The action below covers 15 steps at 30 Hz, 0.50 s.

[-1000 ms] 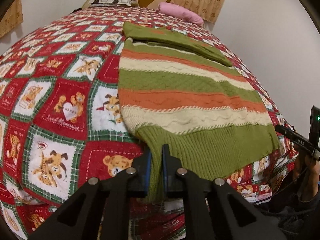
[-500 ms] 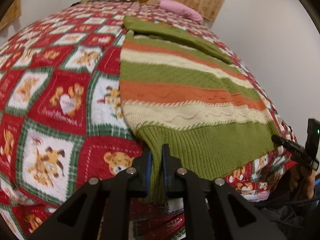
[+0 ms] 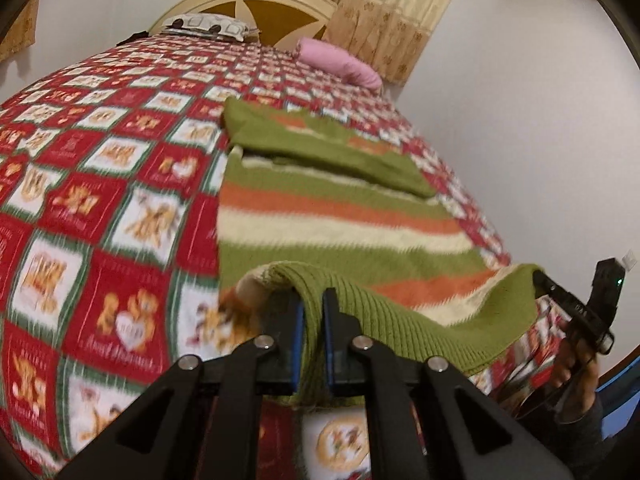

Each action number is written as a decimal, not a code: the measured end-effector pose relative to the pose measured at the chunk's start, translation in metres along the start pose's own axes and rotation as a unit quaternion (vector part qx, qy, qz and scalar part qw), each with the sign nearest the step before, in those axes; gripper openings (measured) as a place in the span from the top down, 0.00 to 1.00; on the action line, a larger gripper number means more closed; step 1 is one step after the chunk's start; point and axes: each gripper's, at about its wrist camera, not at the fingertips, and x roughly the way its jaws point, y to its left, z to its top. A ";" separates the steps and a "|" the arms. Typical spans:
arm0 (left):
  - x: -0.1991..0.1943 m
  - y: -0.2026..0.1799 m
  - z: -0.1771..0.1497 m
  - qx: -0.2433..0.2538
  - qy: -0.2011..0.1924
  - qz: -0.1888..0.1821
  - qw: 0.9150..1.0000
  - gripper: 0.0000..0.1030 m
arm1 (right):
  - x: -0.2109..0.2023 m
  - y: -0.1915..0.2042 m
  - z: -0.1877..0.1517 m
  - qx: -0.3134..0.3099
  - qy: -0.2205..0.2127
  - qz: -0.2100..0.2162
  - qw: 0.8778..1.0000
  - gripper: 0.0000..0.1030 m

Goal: Fold small clothes
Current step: 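Grasp the ribbed hem of the sweater with both grippers, then lift the held hem and fold it over toward the collar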

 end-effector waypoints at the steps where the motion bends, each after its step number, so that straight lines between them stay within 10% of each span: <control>1: 0.001 0.000 0.005 -0.001 -0.003 -0.005 1.000 0.91 | 0.001 0.001 0.005 -0.003 -0.004 0.001 1.000 0.91; 15: 0.023 0.007 0.097 0.004 -0.050 -0.025 0.998 0.92 | 0.049 0.001 0.110 -0.023 -0.041 0.016 0.999 0.92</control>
